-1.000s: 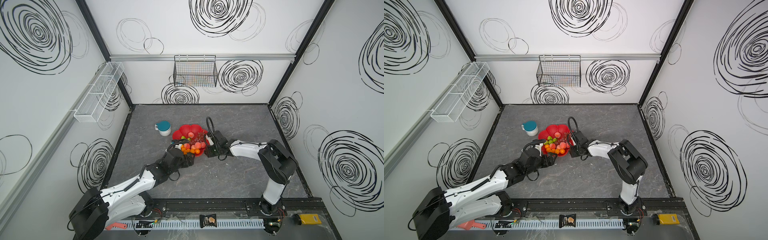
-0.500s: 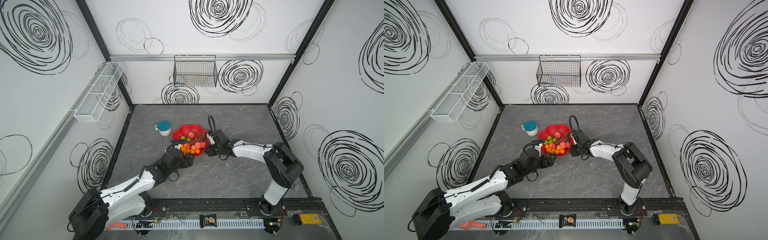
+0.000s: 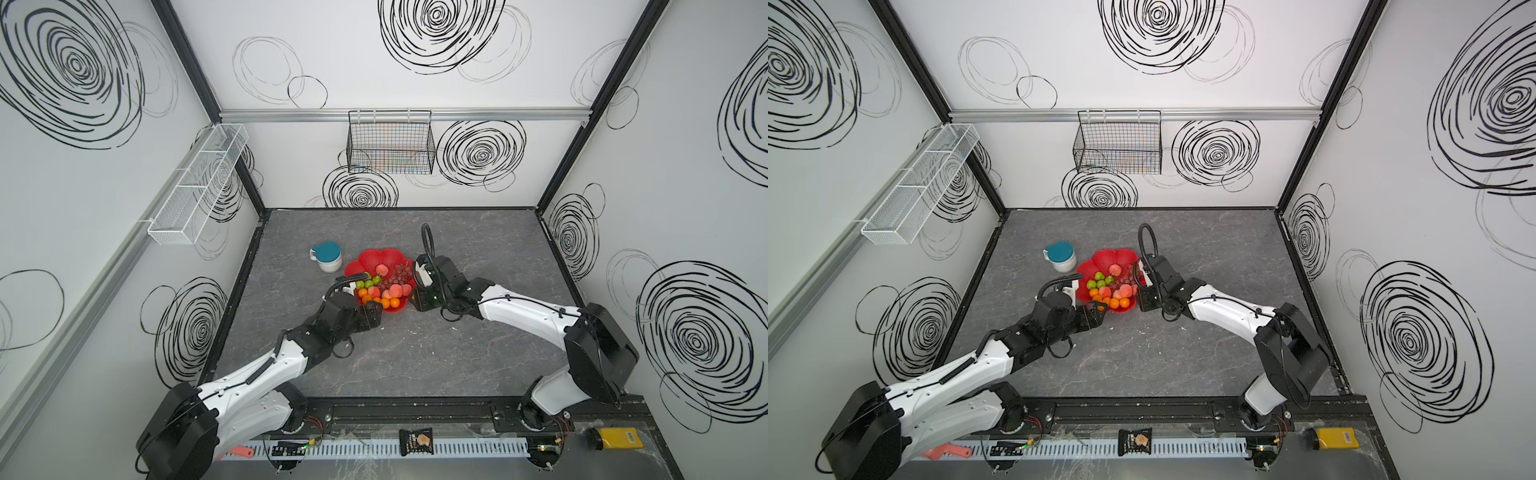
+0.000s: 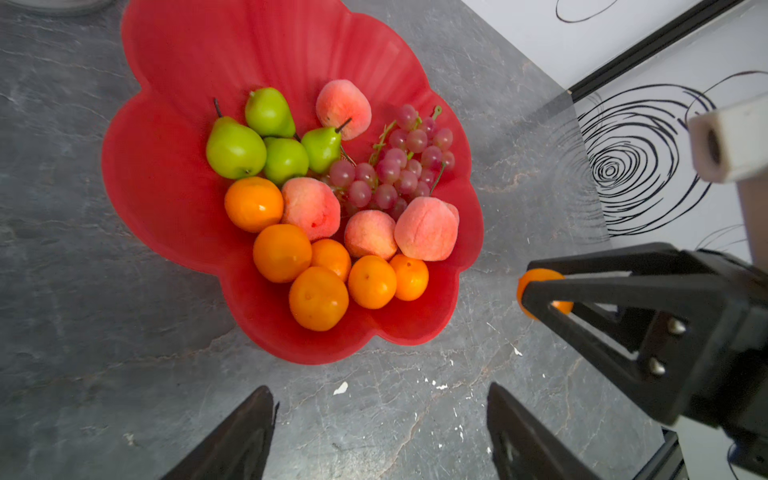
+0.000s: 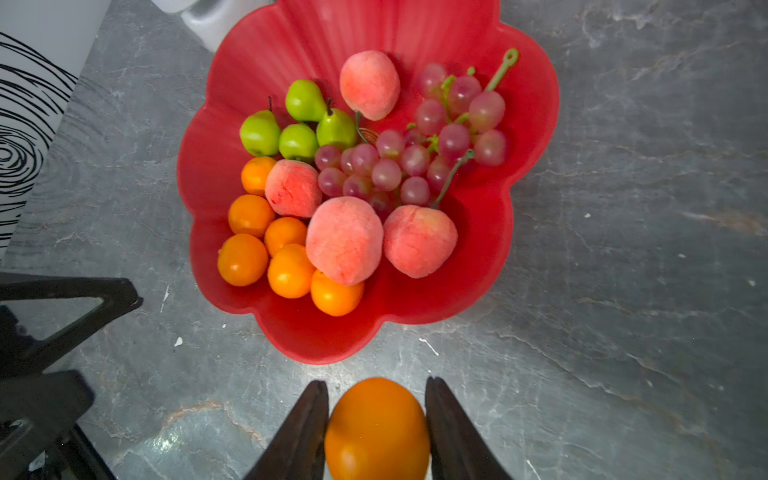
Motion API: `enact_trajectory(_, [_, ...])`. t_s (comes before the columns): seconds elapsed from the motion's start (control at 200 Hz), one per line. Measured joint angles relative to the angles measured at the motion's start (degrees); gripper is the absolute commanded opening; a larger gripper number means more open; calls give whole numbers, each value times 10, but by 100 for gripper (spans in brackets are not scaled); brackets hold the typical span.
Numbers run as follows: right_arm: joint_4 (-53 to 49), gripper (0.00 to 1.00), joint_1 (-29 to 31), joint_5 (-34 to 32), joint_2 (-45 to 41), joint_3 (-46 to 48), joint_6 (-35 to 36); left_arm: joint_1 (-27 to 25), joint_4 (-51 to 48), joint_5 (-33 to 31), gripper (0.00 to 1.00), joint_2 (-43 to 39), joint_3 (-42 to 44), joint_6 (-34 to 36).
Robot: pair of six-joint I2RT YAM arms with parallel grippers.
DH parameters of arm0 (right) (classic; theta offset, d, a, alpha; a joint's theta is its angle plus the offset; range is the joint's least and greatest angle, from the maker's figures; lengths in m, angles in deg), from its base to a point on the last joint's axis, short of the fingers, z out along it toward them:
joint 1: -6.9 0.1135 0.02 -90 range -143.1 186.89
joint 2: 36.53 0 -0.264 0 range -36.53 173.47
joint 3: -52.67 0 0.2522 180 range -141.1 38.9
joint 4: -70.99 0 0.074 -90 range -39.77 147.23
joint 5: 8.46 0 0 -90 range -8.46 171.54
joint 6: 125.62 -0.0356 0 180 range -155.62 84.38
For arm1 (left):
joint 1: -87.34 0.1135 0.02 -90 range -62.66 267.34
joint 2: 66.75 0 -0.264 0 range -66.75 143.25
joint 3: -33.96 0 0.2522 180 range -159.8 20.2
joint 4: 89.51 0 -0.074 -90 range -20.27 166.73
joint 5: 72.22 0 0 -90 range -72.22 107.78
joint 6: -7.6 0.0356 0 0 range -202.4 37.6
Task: Place and organize the fake fruits in the fruit bowl
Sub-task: 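Close the right gripper on the orange and lift it, then carry the orange into the bowl with the right gripper and release it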
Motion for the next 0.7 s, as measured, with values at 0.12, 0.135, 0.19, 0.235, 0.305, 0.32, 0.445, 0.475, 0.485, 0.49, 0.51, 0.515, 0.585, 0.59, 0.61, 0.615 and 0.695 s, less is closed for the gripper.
enact_trajectory(0.12, [-3, 41, 20, -2, 28, -47, 0, 26, -9, 8, 83, -17, 0, 4])
enact_trajectory(0.135, [-3, 41, 23, -2, 33, -53, 0, 29, -12, 9, 83, -19, 0, 5])
enact_trajectory(0.19, [-4, 41, 31, -4, 52, -74, 0, 41, -20, 13, 83, -27, 0, 6])
enact_trajectory(0.235, [-5, 41, 38, -5, 72, -92, 0, 52, -28, 16, 83, -34, 0, 8])
enact_trajectory(0.305, [-6, 41, 46, -7, 101, -115, 0, 72, -34, 24, 83, -48, 2, 9])
enact_trajectory(0.32, [-7, 41, 48, -7, 107, -120, 0, 76, -34, 26, 83, -50, 2, 10])
enact_trajectory(0.445, [-13, 41, 57, -7, 153, -153, 0, 117, -39, 44, 83, -73, 15, 11])
enact_trajectory(0.475, [-15, 41, 58, -7, 164, -162, 0, 127, -40, 49, 83, -76, 18, 11])
enact_trajectory(0.485, [-16, 41, 58, -7, 167, -164, 0, 130, -40, 51, 83, -77, 20, 11])
enact_trajectory(0.49, [-16, 41, 58, -7, 169, -166, 0, 132, -40, 52, 83, -78, 21, 11])
enact_trajectory(0.51, [-17, 41, 59, -7, 176, -172, 0, 138, -42, 56, 83, -79, 23, 12])
enact_trajectory(0.515, [-18, 41, 59, -7, 176, -173, 0, 139, -42, 56, 83, -79, 23, 12])
enact_trajectory(0.585, [-22, 41, 61, -6, 196, -190, 0, 157, -42, 69, 83, -83, 32, 12])
enact_trajectory(0.59, [-23, 41, 61, -6, 197, -191, 0, 158, -42, 70, 83, -83, 33, 12])
enact_trajectory(0.61, [-24, 41, 61, -6, 202, -196, 0, 163, -42, 74, 83, -84, 35, 12])
enact_trajectory(0.615, [-25, 41, 62, -6, 204, -198, 0, 164, -42, 75, 83, -84, 36, 12])
enact_trajectory(0.695, [-27, 41, 62, -6, 219, -213, 0, 177, -43, 88, 83, -85, 42, 12])
